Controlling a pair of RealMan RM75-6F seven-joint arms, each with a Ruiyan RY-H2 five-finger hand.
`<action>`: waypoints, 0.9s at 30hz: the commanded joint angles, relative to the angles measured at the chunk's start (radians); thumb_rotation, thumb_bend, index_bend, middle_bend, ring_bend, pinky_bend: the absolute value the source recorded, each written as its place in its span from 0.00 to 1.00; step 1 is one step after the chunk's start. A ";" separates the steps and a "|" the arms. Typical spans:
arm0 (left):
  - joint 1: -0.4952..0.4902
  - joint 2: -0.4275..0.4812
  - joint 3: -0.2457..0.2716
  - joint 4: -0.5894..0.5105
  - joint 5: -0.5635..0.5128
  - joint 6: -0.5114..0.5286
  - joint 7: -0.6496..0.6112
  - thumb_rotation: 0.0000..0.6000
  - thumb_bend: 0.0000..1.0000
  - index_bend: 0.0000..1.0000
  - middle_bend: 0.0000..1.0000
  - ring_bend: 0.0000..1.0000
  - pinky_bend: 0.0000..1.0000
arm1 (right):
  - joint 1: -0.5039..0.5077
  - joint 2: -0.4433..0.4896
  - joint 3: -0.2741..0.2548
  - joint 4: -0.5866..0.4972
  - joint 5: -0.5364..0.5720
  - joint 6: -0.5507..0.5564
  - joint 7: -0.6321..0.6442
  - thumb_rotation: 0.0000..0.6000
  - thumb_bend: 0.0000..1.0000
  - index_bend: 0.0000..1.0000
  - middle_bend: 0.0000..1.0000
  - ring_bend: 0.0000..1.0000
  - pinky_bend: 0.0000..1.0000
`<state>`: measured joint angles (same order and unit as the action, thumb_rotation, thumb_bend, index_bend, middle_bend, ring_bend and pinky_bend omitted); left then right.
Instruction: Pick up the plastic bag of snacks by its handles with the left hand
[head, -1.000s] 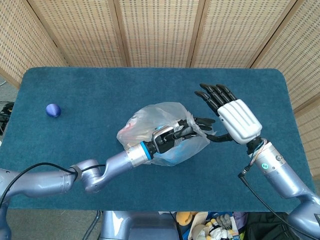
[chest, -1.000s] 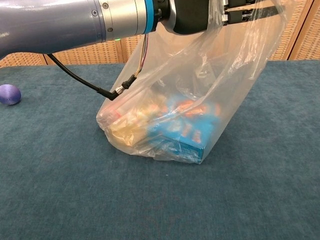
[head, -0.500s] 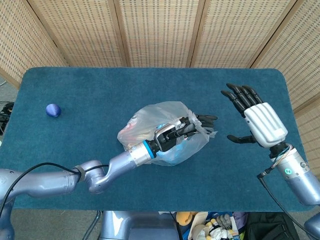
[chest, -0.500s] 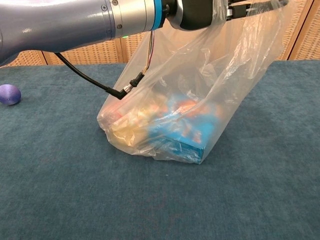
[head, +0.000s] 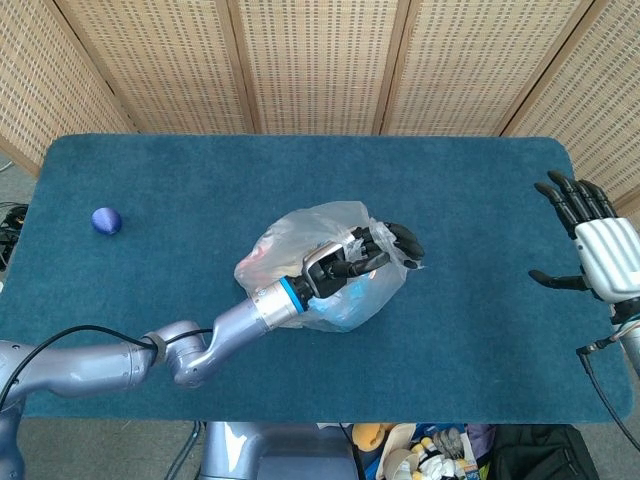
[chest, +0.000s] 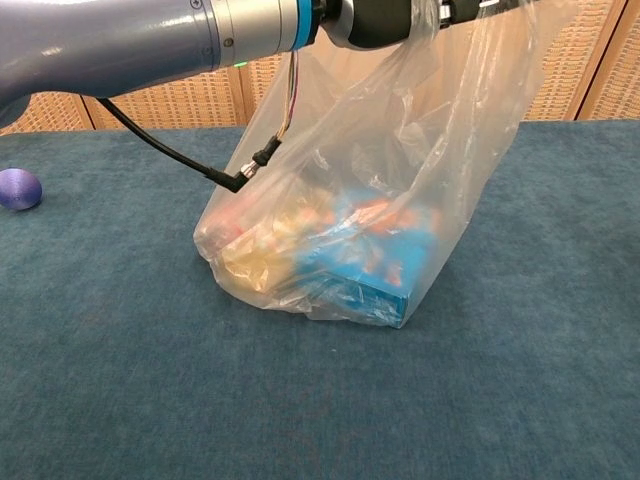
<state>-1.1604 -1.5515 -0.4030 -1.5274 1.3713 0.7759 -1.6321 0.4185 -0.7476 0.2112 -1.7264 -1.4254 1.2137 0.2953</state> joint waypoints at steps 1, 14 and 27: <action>0.003 0.005 -0.005 -0.006 -0.001 -0.001 0.004 0.74 0.34 0.40 0.42 0.34 0.30 | -0.037 -0.069 -0.046 0.076 -0.014 0.010 0.038 1.00 0.00 0.00 0.00 0.00 0.03; 0.028 0.039 -0.033 -0.057 -0.021 0.002 0.049 0.81 0.35 0.56 0.60 0.47 0.40 | -0.108 -0.233 -0.121 0.227 -0.074 0.071 0.114 1.00 0.00 0.00 0.00 0.00 0.03; 0.074 0.089 -0.050 -0.111 -0.052 0.012 0.099 0.98 0.40 0.66 0.73 0.59 0.55 | -0.146 -0.362 -0.118 0.306 -0.068 0.145 0.119 1.00 0.00 0.00 0.00 0.00 0.03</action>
<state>-1.0892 -1.4650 -0.4521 -1.6359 1.3217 0.7868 -1.5354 0.2762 -1.1027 0.0925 -1.4238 -1.4928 1.3519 0.4152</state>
